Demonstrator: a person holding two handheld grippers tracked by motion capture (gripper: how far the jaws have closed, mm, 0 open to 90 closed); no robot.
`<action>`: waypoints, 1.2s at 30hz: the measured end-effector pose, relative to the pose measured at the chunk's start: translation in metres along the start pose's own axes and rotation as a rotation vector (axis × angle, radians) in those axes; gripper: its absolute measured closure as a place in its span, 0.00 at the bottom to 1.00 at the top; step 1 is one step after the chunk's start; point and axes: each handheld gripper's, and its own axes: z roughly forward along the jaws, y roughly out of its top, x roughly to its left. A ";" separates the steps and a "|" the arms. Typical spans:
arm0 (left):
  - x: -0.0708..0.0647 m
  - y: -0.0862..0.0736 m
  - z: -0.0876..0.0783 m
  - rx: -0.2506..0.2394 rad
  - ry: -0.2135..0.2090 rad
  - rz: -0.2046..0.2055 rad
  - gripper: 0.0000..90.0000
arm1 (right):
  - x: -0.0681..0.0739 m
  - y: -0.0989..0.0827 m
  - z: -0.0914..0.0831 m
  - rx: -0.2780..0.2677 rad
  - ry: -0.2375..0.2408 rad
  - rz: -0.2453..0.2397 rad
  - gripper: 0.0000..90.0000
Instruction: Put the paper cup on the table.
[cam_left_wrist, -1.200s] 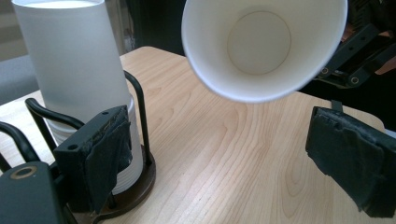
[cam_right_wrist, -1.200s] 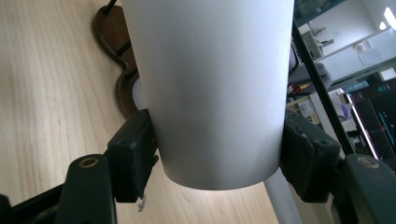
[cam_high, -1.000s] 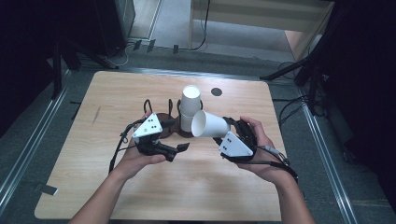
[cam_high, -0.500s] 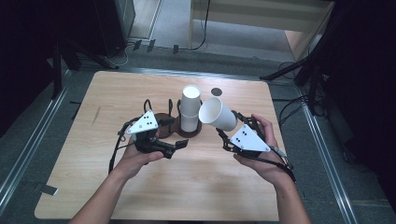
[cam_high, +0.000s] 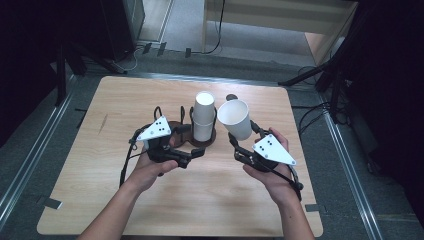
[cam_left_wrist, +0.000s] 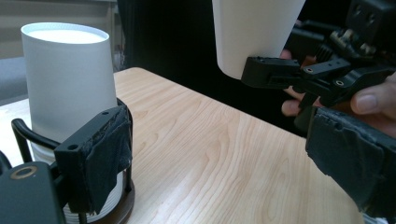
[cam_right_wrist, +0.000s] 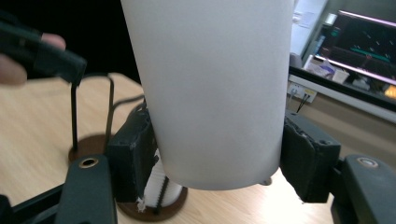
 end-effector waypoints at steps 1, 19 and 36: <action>0.000 0.000 0.000 -0.002 -0.002 -0.005 0.08 | 0.001 -0.002 0.000 -0.019 -0.013 0.046 0.37; -0.001 0.011 -0.002 -0.064 -0.003 -0.045 0.09 | 0.026 -0.015 0.011 -0.161 -0.131 0.299 0.37; -0.019 0.044 0.026 -0.057 0.024 -0.020 0.15 | 0.044 -0.013 0.017 -0.140 -0.111 0.252 0.37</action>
